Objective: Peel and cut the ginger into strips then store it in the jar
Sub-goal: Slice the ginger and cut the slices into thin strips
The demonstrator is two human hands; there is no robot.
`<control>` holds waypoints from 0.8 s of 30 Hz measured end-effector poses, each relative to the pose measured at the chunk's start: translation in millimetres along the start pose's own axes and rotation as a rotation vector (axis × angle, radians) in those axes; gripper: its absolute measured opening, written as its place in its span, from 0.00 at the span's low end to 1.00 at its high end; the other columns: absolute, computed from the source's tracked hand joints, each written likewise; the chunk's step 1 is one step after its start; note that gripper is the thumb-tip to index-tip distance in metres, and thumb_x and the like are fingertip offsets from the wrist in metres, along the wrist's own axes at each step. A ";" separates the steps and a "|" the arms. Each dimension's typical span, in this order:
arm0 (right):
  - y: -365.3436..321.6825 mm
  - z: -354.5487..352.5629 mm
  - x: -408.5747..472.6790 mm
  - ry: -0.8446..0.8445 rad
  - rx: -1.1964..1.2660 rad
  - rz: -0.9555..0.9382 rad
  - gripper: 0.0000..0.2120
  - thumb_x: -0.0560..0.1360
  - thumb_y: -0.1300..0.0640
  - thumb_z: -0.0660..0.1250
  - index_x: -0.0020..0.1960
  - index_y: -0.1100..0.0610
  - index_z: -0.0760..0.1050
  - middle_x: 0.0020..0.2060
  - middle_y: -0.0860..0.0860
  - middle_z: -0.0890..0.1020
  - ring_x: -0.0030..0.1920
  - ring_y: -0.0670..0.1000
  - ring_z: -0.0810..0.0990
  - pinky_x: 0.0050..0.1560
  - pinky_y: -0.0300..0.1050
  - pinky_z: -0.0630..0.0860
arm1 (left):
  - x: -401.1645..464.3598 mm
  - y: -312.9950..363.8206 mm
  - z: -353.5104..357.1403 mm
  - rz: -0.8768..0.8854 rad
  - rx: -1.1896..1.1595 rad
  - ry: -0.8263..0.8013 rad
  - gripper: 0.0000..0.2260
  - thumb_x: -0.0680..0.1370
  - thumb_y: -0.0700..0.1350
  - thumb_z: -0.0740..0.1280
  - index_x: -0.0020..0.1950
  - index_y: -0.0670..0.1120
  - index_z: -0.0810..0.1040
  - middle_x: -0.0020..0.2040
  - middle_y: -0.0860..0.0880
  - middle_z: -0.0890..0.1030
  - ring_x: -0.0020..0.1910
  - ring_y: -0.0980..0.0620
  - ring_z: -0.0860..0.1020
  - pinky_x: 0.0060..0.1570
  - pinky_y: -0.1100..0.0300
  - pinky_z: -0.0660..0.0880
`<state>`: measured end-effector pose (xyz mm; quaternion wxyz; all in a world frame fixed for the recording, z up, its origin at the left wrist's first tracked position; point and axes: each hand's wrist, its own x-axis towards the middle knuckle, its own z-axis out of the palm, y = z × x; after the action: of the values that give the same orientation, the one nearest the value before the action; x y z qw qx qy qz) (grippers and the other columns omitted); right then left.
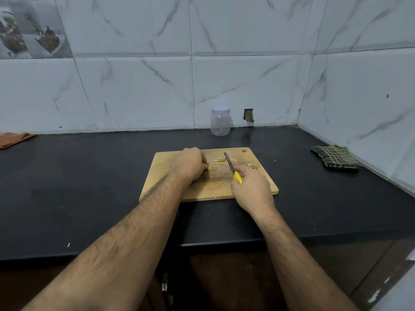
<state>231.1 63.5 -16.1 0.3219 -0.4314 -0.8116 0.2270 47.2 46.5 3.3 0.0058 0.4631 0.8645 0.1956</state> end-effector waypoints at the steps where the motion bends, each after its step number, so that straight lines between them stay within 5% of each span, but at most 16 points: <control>1: -0.4 0.3 -0.1 0.001 0.002 0.002 0.20 0.77 0.60 0.62 0.67 0.51 0.76 0.57 0.49 0.82 0.55 0.52 0.78 0.52 0.47 0.77 | -1.4 -0.6 0.7 0.002 0.001 0.015 0.05 0.78 0.46 0.70 0.51 0.51 0.85 0.48 0.52 0.85 0.47 0.53 0.81 0.51 0.55 0.80; 11: 2.1 2.5 -0.1 0.007 0.006 0.016 0.19 0.77 0.59 0.63 0.66 0.51 0.77 0.55 0.49 0.82 0.53 0.52 0.79 0.50 0.47 0.77 | 1.0 -3.1 -0.6 0.076 -0.007 0.014 0.09 0.77 0.46 0.71 0.57 0.51 0.81 0.54 0.52 0.82 0.52 0.53 0.79 0.53 0.58 0.77; 24: 1.2 1.6 -1.7 0.006 0.011 0.017 0.17 0.77 0.58 0.62 0.65 0.52 0.77 0.53 0.49 0.83 0.51 0.51 0.78 0.50 0.47 0.77 | -2.4 -4.0 -1.0 0.133 -0.004 0.045 0.05 0.75 0.45 0.73 0.44 0.56 0.83 0.47 0.56 0.81 0.46 0.56 0.79 0.50 0.55 0.80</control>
<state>231.4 62.5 -18.5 0.3245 -0.4372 -0.8058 0.2328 45.2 42.4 2.5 -0.0258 0.5150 0.8313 0.2077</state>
